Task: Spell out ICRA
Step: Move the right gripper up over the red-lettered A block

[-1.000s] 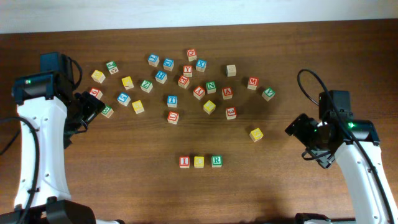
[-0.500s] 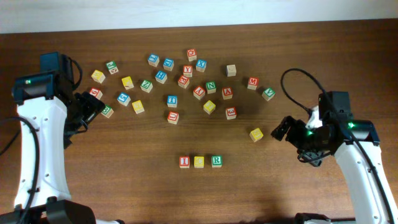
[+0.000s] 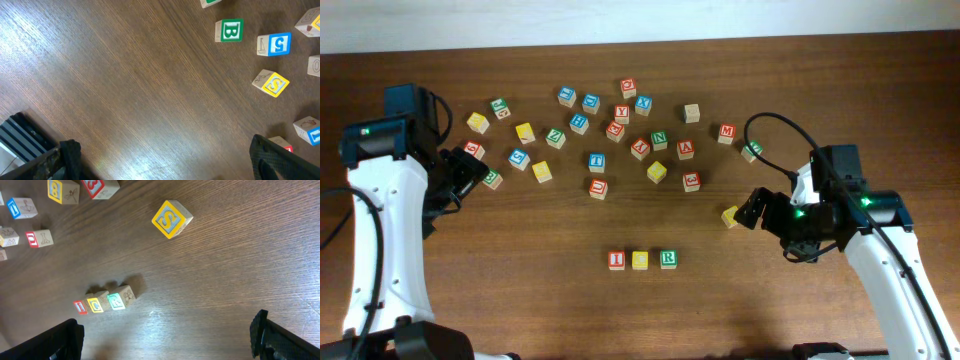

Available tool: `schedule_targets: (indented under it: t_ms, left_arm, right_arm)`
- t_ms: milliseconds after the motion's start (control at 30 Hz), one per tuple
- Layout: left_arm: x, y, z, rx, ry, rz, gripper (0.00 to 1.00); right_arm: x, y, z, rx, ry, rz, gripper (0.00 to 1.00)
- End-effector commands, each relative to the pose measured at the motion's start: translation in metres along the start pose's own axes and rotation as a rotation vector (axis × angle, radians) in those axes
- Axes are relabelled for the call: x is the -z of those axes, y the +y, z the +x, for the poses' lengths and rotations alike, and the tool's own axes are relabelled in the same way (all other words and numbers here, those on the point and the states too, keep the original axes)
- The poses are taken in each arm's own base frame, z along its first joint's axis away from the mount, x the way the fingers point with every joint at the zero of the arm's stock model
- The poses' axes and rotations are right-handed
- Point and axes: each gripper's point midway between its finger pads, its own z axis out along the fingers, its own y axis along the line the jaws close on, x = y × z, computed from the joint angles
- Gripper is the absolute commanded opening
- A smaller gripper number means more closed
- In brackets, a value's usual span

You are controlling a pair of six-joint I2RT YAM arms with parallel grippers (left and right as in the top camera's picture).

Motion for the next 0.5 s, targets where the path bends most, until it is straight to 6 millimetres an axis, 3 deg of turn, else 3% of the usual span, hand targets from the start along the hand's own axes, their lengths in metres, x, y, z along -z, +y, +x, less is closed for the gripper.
schedule_targets:
  t_ms: [0,233,467]
  left_arm:
    - [-0.001,0.001,-0.001,0.016,-0.001,-0.008,0.99]
    - [-0.001,0.001,-0.001,0.016,-0.001,-0.008,0.99]
    - [-0.001,0.001,-0.001,0.016,-0.001,-0.008,0.99]
  right_arm:
    - [0.006,0.009,-0.006,0.008,-0.033,-0.029,0.98]
    - [0.001,0.017,-0.027,0.035,-0.096,-0.052,0.98]
    - [-0.013,0.012,-0.029,0.016,-0.053,-0.028,0.98]
